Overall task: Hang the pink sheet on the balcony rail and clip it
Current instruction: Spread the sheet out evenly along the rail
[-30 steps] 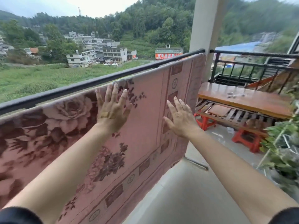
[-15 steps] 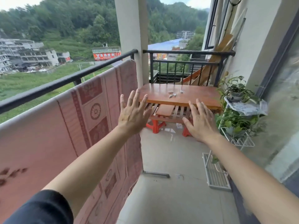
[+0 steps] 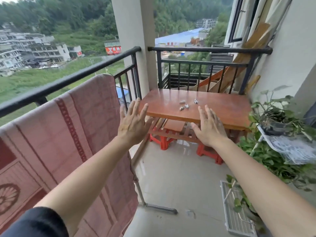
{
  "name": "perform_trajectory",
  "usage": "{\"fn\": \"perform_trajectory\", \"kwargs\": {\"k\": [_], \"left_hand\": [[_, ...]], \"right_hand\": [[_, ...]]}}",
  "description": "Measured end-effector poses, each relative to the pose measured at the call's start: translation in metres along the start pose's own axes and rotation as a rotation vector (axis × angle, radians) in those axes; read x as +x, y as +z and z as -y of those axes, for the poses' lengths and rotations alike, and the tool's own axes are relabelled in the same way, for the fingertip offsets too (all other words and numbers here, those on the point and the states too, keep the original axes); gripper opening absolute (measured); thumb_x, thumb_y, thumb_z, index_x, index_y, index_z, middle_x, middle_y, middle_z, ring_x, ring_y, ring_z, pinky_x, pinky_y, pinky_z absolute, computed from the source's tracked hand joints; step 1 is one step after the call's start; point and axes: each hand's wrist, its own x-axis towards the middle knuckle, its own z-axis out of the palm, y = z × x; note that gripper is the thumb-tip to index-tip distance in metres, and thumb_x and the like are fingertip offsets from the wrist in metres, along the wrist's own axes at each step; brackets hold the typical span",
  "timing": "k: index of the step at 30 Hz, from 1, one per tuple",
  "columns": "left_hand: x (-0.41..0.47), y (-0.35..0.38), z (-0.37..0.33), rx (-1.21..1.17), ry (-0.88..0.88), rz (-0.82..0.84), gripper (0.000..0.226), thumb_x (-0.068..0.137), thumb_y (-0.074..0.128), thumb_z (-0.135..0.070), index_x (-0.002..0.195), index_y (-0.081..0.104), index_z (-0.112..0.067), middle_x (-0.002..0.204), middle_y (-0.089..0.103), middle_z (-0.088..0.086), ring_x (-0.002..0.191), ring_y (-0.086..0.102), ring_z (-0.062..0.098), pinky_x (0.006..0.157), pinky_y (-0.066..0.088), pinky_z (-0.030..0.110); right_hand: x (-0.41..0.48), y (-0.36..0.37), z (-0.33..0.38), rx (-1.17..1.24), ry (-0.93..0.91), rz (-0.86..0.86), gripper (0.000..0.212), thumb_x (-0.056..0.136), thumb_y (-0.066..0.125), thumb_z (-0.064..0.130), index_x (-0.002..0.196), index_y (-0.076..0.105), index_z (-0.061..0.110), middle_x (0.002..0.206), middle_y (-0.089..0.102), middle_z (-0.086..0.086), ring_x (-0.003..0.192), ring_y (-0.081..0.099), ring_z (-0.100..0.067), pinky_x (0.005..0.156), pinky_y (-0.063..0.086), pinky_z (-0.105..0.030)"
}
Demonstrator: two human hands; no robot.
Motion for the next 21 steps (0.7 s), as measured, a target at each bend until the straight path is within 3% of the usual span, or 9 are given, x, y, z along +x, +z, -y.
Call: {"fn": "perform_trajectory", "kwargs": {"k": [8, 13, 21], "left_hand": [[0.139, 0.104, 0.035, 0.008, -0.056, 0.052, 0.065, 0.097, 0.018, -0.056, 0.152, 0.020, -0.023, 0.162, 0.009, 0.011, 0.149, 0.005, 0.026, 0.117, 0.000, 0.057], [0.238, 0.157, 0.052, -0.057, -0.045, 0.115, 0.065, 0.098, 0.017, -0.056, 0.153, 0.012, -0.023, 0.163, 0.003, 0.008, 0.150, -0.002, 0.024, 0.117, -0.010, 0.054], [0.333, 0.249, 0.088, -0.092, -0.204, 0.184, 0.063, 0.098, 0.022, -0.055, 0.153, 0.017, -0.025, 0.162, 0.006, 0.008, 0.150, 0.002, 0.023, 0.119, -0.001, 0.055]], "right_hand": [[0.173, 0.074, 0.010, -0.007, -0.094, 0.052, 0.074, 0.099, 0.039, 0.050, 0.157, 0.005, 0.021, 0.165, -0.001, -0.009, 0.152, 0.003, -0.027, 0.121, 0.009, -0.045], [0.279, 0.103, 0.010, -0.038, -0.097, 0.106, 0.074, 0.100, 0.037, 0.049, 0.158, 0.000, 0.022, 0.165, -0.002, -0.008, 0.152, 0.002, -0.025, 0.122, 0.007, -0.044], [0.422, 0.179, 0.012, -0.037, -0.171, 0.245, 0.073, 0.099, 0.038, 0.048, 0.157, 0.003, 0.021, 0.165, 0.005, -0.006, 0.152, 0.007, -0.025, 0.121, 0.016, -0.047]]}}
